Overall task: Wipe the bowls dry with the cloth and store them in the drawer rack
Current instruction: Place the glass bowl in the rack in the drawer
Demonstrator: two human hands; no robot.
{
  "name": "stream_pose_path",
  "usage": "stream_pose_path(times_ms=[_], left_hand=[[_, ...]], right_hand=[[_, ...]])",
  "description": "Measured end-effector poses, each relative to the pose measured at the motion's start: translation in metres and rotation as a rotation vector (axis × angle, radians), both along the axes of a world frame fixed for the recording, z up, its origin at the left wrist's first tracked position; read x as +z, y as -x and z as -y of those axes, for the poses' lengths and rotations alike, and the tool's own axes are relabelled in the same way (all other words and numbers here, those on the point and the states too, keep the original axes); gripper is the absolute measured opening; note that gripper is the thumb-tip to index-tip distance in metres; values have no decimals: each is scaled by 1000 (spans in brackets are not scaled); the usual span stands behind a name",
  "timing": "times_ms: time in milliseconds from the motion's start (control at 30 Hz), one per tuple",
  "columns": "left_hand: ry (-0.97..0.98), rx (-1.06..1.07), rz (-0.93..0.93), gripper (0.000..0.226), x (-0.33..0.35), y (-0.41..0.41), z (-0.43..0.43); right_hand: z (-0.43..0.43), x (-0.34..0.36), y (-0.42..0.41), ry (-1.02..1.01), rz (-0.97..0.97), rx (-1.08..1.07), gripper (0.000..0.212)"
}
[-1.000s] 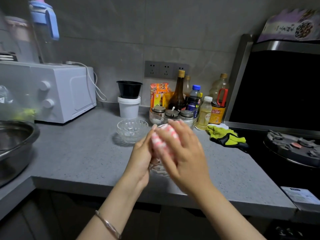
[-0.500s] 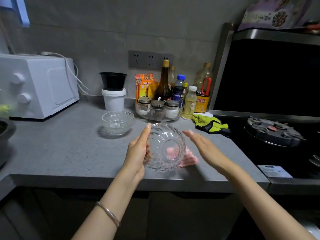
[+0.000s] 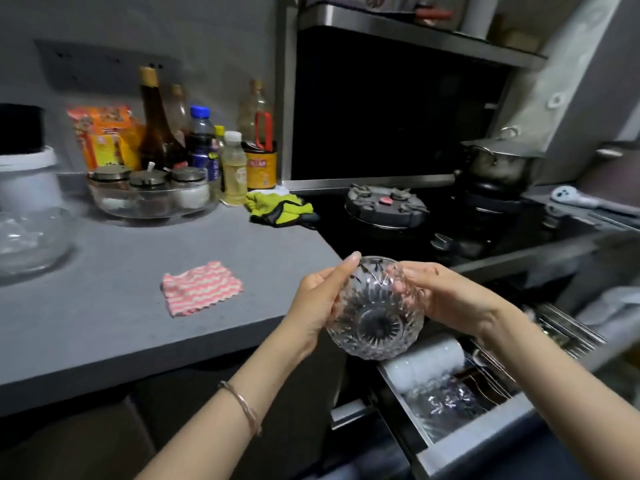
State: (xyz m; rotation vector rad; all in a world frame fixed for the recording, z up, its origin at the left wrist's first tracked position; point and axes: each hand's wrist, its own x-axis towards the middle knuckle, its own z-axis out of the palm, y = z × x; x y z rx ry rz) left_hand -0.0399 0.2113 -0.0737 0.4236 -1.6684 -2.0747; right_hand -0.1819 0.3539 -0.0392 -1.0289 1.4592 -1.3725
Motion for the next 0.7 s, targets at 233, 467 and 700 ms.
stream_pose_path(times_ms=[233,467,700], left_hand=[[211,-47,-33,27,-42,97,-89],[400,-127,286,48,-156,161,-128],[954,-166,464,64,-232,214,-124]], right_hand=[[-108,-18,63,21,145,-342,56],[-157,-70,128,-97,248,-715,22],[-156,-140,198,-342,238,-774,27]])
